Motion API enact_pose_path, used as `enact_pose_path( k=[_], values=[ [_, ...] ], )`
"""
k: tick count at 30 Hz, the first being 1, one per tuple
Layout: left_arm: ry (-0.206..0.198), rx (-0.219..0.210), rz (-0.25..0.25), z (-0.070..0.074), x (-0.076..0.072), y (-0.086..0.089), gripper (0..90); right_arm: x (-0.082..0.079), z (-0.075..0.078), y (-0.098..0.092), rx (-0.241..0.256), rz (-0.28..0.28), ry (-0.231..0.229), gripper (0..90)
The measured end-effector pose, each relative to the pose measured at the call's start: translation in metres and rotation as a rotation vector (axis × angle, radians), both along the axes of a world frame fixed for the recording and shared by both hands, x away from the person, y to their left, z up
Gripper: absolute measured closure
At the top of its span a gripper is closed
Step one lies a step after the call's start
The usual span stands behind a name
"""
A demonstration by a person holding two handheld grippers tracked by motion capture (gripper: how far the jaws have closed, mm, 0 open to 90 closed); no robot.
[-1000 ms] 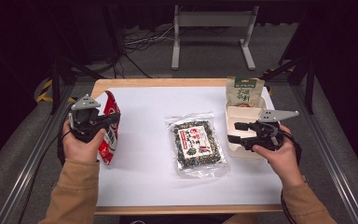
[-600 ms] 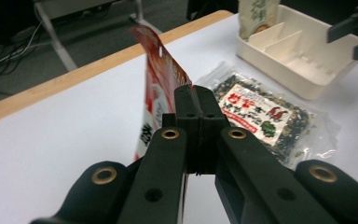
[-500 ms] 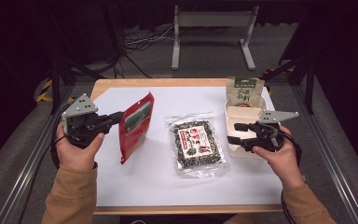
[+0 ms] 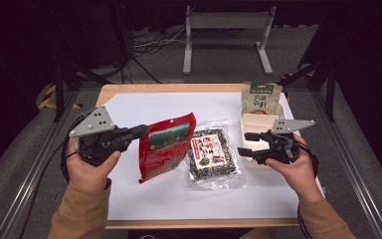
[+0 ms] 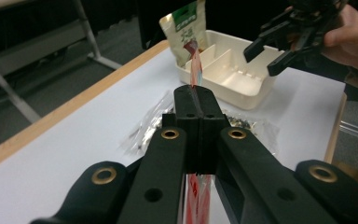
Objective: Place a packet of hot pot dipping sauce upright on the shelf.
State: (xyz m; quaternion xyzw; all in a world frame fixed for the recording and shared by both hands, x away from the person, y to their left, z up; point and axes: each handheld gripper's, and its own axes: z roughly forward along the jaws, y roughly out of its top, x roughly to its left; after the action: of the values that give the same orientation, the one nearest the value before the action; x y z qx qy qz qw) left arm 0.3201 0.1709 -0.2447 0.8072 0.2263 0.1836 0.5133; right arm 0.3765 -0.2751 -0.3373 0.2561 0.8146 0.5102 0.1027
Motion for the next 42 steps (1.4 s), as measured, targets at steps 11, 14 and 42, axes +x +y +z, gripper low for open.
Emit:
enact_pose_path(
  k=[11, 14, 42],
  values=[
    [-0.055, -0.013, -0.062, 0.007, -0.011, -0.015, 90.0, -0.011, 0.003, 0.028, -0.017, 0.098, -0.035, 34.9],
    [-0.05, -0.018, -0.082, 0.007, -0.012, -0.02, 90.0, -0.013, 0.002, 0.038, -0.009, 0.127, -0.034, 34.5],
    [-0.053, -0.016, -0.203, 0.002, -0.022, -0.046, 90.0, -0.01, -0.03, 0.1, 0.077, 0.363, -0.032, 55.1]
  ],
)
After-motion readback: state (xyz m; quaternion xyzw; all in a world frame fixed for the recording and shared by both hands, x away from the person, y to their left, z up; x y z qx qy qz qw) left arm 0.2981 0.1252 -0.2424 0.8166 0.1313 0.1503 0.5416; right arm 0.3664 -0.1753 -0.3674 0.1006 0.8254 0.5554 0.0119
